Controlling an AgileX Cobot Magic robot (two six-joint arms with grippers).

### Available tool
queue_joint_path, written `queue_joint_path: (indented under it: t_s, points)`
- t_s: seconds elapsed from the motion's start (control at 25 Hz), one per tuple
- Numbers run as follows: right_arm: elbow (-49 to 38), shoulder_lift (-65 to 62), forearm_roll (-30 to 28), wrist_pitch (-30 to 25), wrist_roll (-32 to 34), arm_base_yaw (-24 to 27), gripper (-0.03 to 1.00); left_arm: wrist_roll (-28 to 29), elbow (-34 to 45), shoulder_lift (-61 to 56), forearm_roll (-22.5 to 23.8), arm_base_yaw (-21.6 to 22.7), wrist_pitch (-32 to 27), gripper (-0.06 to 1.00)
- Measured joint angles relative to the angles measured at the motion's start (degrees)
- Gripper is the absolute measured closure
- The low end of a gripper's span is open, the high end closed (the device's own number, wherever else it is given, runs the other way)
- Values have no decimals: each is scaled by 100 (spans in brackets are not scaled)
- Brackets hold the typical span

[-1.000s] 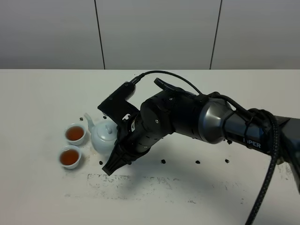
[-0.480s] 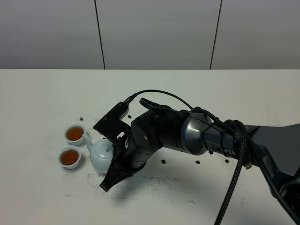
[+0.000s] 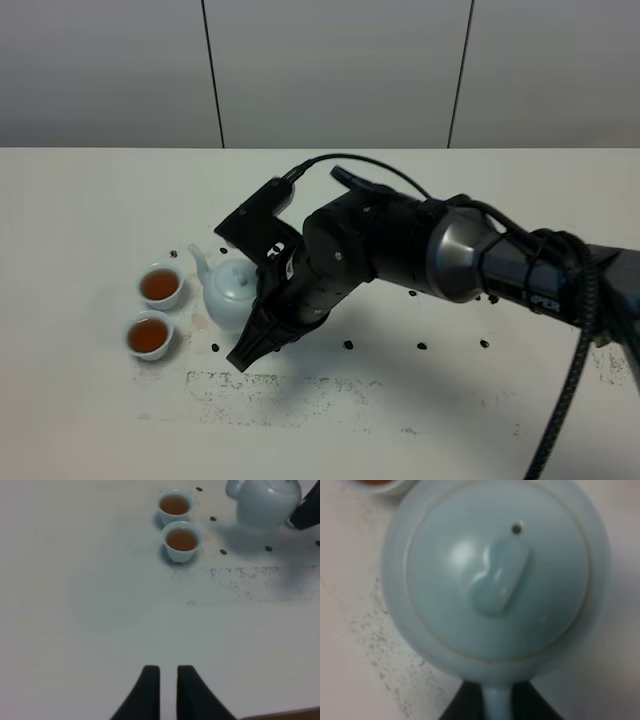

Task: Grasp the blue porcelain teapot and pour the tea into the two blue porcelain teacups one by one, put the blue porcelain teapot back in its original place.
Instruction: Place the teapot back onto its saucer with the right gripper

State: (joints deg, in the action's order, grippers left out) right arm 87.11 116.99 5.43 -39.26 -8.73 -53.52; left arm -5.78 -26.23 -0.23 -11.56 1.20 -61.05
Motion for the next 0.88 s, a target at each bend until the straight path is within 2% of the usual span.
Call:
queue_joint_path:
  t_s: [0.16, 0.56, 0.88]
  points:
    - [-339, -456, -67, -39, 161, 377, 93, 0, 0, 0, 0, 0, 0, 83]
    - [-2331, -1475, -142, 542, 739, 1636, 93, 0, 0, 0, 0, 0, 0, 83]
    - [-2976, -1488, -216, 902, 1110, 1915, 93, 0, 0, 0, 0, 0, 0, 83]
